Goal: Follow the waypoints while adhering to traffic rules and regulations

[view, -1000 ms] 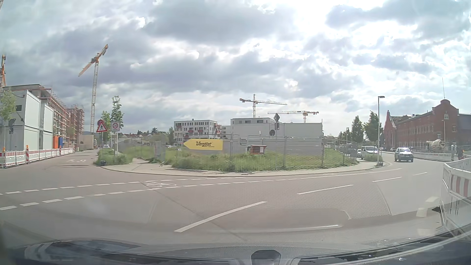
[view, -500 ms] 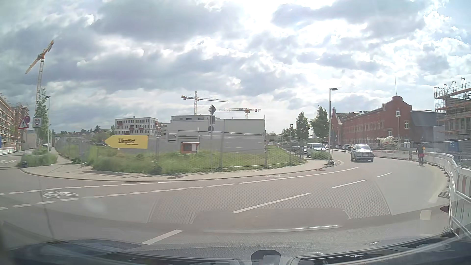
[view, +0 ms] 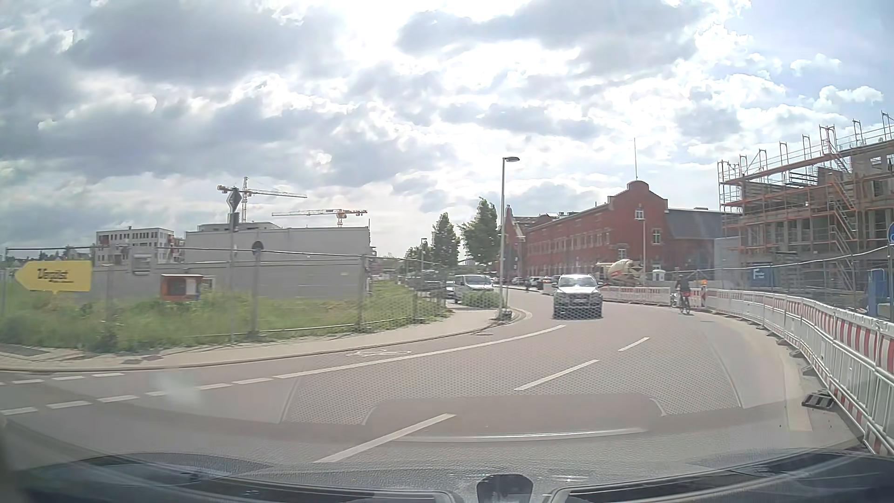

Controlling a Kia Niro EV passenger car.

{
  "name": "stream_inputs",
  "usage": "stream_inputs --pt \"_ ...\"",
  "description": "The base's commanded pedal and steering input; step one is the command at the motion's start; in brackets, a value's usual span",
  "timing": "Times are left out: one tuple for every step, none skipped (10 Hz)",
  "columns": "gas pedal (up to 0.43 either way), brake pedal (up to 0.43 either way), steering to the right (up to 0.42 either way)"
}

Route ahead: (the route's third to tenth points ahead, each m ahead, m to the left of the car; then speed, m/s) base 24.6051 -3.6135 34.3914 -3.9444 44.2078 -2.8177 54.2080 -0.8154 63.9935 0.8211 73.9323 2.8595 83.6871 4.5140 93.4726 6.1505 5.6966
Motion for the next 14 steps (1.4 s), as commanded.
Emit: stream_inputs --pt "0.067 0.000 0.359" --pt "0.067 0.000 0.350" --pt "0.079 0.000 0.337" --pt "0.079 0.000 0.321" --pt "0.079 0.000 0.304" --pt "0.087 0.000 0.283" --pt "0.098 0.000 0.257" --pt "0.098 0.000 0.230" --pt "0.098 0.000 0.199" --pt "0.098 0.000 0.174" --pt "0.098 0.000 0.142" --pt "0.098 0.000 0.105" --pt "0.098 0.000 0.078" --pt "0.098 0.000 0.051"
